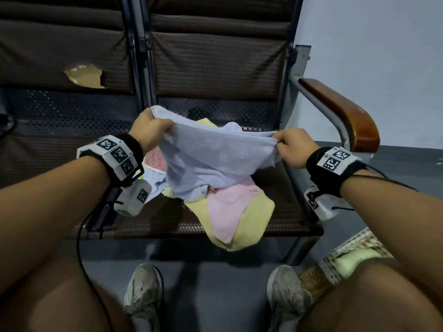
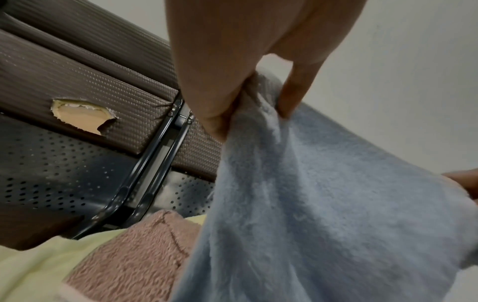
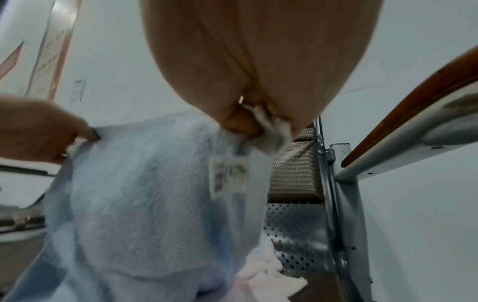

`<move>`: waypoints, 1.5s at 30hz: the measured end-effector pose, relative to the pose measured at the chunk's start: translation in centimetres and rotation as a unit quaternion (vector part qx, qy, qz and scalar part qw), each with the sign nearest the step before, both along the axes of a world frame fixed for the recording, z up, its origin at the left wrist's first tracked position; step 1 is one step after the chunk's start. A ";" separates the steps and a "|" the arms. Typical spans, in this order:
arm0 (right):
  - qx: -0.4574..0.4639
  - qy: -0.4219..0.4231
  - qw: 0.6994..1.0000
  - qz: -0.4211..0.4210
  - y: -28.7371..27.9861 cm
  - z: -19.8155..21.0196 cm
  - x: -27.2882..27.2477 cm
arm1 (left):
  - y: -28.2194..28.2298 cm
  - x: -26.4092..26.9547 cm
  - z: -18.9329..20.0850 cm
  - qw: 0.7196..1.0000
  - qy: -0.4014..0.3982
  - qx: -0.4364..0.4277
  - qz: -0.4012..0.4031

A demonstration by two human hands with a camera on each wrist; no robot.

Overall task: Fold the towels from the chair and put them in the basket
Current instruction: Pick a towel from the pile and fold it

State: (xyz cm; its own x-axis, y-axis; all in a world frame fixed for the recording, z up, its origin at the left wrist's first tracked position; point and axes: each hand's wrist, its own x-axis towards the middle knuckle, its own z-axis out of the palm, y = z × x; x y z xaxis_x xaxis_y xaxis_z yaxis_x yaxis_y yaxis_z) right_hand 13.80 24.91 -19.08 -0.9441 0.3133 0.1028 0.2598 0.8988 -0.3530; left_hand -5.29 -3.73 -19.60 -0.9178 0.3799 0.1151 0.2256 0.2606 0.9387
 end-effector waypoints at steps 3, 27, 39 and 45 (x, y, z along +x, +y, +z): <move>-0.043 0.097 0.994 -0.011 -0.6 2.3 -0.2 | 0.1 -0.2 1.7 0.999 0.024 0.021 -0.015; -0.379 0.109 0.912 -0.112 -5.4 15.4 -1.6 | 5.3 5.1 13.2 0.977 -0.050 0.195 0.076; -0.464 0.071 0.878 -0.093 -7.3 13.8 -1.1 | 7.2 10.0 11.6 0.985 -0.058 0.155 -0.048; -0.489 0.029 0.872 0.019 -6.5 14.5 -0.7 | 6.8 7.7 12.0 0.955 -0.167 0.048 -0.241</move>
